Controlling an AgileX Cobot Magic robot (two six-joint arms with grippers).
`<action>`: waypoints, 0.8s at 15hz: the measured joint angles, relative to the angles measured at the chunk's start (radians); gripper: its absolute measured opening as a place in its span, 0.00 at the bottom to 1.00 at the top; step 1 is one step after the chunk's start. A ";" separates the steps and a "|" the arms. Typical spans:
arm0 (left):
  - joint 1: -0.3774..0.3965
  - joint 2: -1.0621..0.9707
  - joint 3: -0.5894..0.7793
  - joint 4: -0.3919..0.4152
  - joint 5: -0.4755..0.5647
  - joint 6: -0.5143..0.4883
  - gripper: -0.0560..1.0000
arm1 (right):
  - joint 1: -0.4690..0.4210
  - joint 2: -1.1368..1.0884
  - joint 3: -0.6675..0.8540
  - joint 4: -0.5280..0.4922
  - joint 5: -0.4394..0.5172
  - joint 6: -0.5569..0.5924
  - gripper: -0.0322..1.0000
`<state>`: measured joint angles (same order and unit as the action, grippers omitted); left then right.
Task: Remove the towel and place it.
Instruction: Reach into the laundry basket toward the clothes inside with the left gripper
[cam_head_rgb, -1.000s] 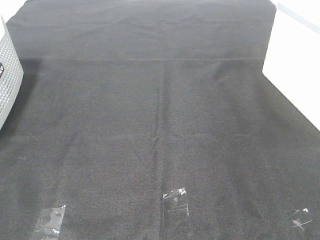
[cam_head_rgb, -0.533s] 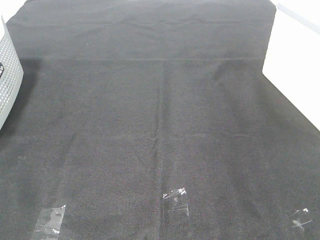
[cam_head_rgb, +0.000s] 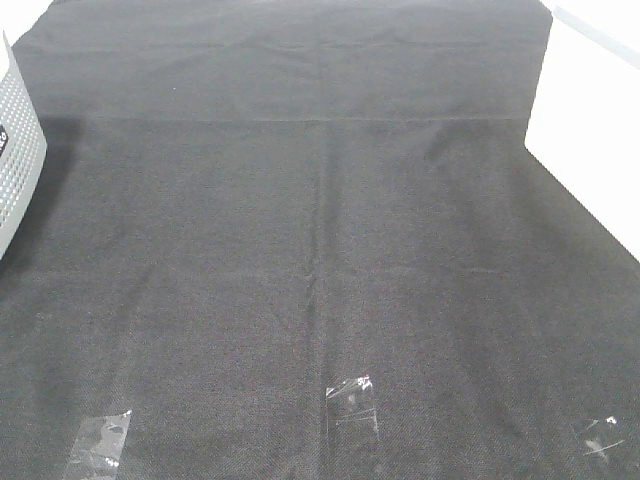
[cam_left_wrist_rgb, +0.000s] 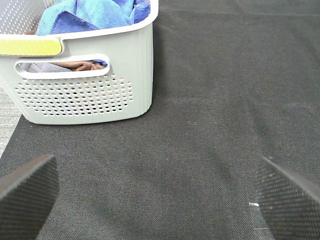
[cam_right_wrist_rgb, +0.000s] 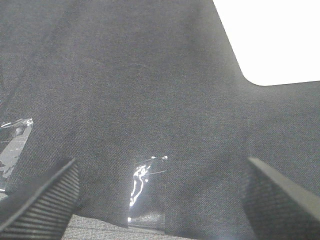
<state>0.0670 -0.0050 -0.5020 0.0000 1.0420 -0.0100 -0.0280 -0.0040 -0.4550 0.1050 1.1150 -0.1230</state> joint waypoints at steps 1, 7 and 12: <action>0.000 0.000 0.000 0.000 0.000 0.000 0.99 | 0.000 0.000 0.000 0.000 0.000 0.000 0.83; 0.000 0.000 0.000 0.000 0.000 0.000 0.99 | 0.000 0.000 0.000 0.000 0.000 0.000 0.83; 0.000 0.129 -0.102 0.000 0.109 0.250 0.99 | 0.000 0.000 0.000 0.000 0.000 0.000 0.83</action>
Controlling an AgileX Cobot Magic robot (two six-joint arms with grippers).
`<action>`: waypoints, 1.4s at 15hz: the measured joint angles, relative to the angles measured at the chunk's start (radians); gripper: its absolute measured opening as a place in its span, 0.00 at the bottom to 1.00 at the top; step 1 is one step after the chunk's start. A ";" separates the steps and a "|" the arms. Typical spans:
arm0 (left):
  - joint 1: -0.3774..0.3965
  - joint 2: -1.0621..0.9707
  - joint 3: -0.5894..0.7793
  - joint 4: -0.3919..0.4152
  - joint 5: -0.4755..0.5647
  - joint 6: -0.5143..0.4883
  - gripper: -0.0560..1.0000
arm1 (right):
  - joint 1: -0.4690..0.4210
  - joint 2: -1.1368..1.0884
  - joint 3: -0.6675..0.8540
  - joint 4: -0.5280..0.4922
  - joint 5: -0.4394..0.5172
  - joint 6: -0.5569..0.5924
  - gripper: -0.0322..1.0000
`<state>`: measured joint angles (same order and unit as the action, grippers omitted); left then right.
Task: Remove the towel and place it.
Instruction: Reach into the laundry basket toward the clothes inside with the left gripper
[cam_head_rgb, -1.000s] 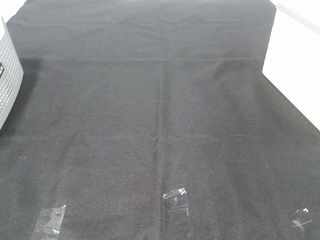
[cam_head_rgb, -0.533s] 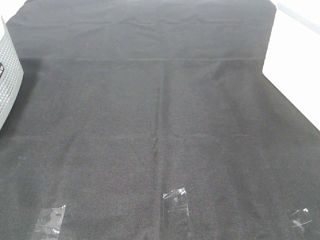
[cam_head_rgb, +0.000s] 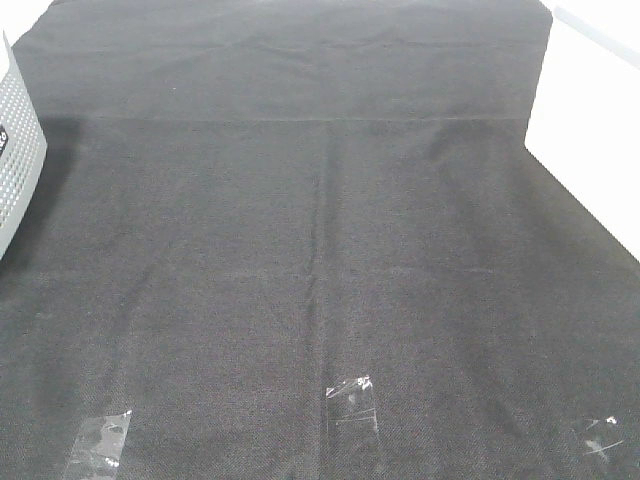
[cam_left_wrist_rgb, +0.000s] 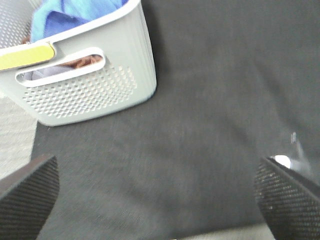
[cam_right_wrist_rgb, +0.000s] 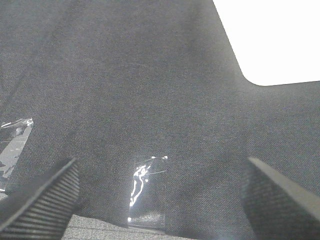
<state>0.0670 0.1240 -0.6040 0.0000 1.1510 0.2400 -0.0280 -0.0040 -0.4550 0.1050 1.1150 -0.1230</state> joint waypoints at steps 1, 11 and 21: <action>0.000 0.076 -0.054 0.000 0.034 0.042 0.99 | 0.000 0.000 0.000 0.000 0.000 0.000 0.83; -0.069 0.846 -0.624 0.323 -0.059 0.433 0.99 | 0.000 0.000 0.000 0.000 0.000 0.000 0.83; 0.145 1.433 -0.951 0.366 -0.144 0.798 0.99 | 0.000 0.000 0.000 0.000 0.000 0.000 0.83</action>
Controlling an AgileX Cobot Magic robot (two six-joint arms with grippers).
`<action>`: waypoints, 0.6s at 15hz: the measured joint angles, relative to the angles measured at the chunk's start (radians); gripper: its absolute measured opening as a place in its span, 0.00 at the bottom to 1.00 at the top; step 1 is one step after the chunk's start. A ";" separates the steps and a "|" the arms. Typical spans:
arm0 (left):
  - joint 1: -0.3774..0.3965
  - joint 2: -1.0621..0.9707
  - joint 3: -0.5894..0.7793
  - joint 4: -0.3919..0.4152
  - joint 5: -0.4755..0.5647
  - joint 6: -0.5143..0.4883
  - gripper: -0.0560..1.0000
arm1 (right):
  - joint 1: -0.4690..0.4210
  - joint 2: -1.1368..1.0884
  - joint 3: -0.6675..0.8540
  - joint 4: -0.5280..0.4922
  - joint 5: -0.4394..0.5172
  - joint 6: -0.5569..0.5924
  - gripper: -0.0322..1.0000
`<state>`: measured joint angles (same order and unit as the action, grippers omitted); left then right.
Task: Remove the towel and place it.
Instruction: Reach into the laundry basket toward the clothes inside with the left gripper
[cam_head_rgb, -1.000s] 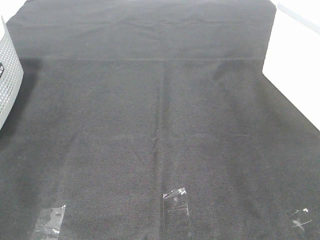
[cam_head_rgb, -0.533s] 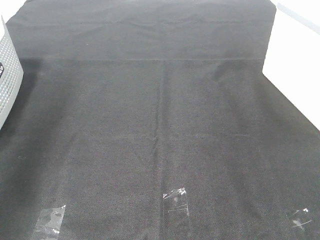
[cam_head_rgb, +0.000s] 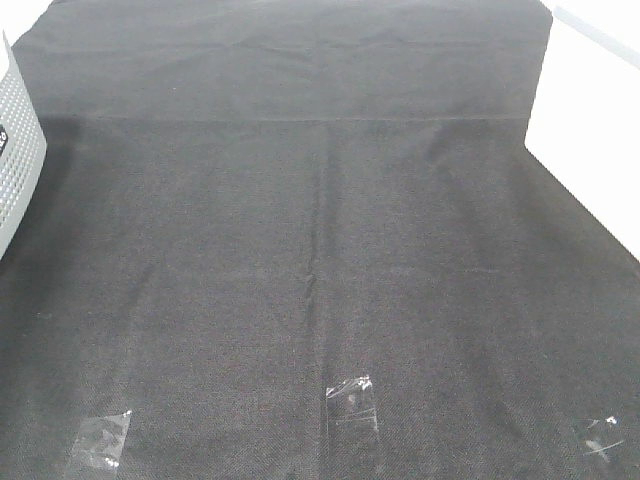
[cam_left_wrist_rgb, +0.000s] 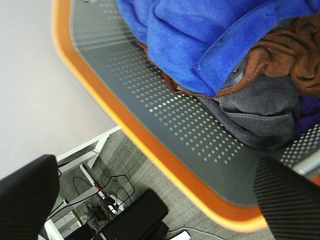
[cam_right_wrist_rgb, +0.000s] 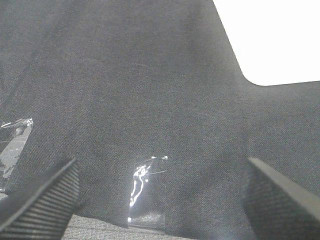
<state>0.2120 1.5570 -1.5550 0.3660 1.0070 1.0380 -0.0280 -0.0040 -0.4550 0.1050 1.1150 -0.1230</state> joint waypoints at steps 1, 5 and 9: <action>0.019 0.062 0.000 0.003 -0.034 0.018 0.99 | 0.000 0.000 0.000 0.000 0.000 0.000 0.83; 0.042 0.310 -0.010 0.132 -0.202 0.077 0.99 | 0.000 0.000 0.000 0.000 0.000 0.000 0.83; 0.042 0.496 -0.103 0.142 -0.258 0.077 0.99 | 0.000 0.000 0.000 0.000 0.000 0.000 0.83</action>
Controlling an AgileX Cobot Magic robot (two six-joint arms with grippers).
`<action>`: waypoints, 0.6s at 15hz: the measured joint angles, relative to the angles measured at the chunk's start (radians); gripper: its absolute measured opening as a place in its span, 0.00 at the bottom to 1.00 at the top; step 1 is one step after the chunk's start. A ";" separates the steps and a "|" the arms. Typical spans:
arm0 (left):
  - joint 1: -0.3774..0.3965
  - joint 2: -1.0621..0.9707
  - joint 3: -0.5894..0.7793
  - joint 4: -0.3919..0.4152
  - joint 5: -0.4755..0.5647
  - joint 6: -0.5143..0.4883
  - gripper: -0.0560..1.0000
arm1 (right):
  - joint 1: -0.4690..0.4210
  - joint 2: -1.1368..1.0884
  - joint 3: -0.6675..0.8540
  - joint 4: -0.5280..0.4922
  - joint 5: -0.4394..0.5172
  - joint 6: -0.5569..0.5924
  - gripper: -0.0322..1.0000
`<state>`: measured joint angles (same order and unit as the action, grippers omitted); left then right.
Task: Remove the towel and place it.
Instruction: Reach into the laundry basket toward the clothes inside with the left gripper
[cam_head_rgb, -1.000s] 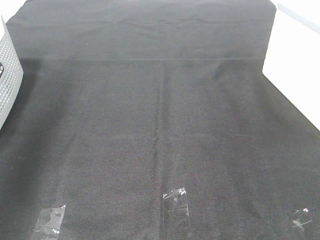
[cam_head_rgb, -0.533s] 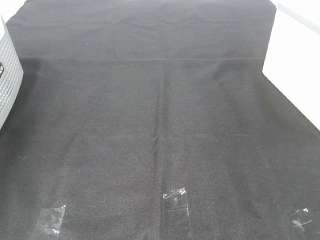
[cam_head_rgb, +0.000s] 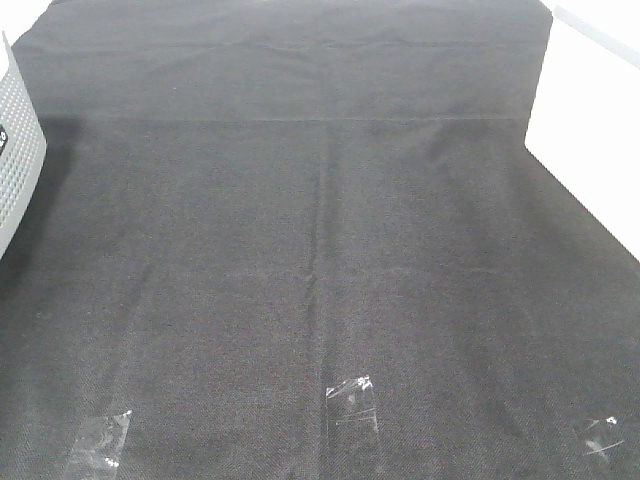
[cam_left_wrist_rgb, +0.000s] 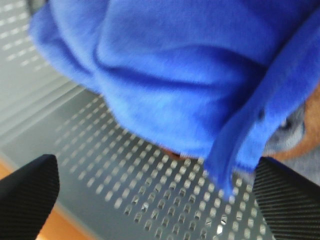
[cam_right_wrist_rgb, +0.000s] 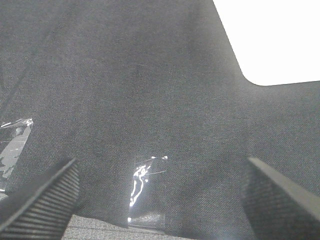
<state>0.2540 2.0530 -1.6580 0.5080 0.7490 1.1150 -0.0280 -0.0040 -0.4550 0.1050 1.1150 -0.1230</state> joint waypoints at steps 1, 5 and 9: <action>0.000 0.028 -0.007 -0.001 0.001 0.010 0.99 | 0.000 0.000 0.000 0.000 0.000 0.000 0.83; 0.000 0.095 -0.008 -0.009 0.001 0.061 0.98 | 0.000 0.000 0.000 0.000 0.000 0.000 0.83; 0.000 0.096 -0.010 -0.052 0.030 0.102 0.67 | 0.000 0.000 0.000 0.000 0.000 0.000 0.83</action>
<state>0.2540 2.1490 -1.6680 0.4560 0.7790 1.2170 -0.0280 -0.0040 -0.4550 0.1050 1.1150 -0.1230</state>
